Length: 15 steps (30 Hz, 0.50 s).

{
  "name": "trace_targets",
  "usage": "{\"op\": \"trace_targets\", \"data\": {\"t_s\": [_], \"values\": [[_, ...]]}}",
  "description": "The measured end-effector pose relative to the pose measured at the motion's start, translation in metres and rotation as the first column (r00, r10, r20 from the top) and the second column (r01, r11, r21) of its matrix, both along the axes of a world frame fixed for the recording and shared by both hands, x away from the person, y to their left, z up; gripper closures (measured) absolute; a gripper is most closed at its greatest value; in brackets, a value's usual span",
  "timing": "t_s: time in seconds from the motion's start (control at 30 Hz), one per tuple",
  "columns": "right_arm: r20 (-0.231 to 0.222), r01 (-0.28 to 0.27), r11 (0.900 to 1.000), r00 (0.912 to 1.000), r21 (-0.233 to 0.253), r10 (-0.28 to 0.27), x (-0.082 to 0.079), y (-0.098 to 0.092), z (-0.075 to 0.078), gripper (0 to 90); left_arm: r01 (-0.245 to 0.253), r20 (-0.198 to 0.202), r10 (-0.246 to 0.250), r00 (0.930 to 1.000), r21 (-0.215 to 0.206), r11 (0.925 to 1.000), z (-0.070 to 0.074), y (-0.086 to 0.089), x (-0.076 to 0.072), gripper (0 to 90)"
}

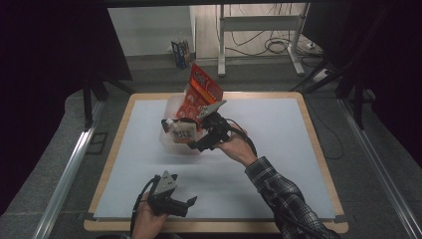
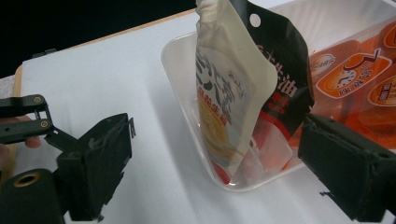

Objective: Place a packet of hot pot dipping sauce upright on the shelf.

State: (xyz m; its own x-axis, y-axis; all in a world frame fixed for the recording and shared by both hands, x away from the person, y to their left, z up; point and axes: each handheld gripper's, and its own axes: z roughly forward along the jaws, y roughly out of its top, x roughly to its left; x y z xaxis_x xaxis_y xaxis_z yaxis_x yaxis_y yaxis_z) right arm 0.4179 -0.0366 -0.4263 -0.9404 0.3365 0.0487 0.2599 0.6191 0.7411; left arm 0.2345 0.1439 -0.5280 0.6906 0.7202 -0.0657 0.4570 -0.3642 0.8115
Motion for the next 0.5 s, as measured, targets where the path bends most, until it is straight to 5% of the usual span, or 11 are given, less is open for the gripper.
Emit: {"op": "trace_targets", "data": {"t_s": [0.5], "values": [[0.023, 0.029, 1.0, 0.9993, -0.005, -0.029, -0.0078, -0.0081, -0.0038, 1.7, -0.024, 0.002, 0.024, 0.9997, 0.024, 0.9994, 0.0038, 0.0094, 0.0008, 0.1]]}}
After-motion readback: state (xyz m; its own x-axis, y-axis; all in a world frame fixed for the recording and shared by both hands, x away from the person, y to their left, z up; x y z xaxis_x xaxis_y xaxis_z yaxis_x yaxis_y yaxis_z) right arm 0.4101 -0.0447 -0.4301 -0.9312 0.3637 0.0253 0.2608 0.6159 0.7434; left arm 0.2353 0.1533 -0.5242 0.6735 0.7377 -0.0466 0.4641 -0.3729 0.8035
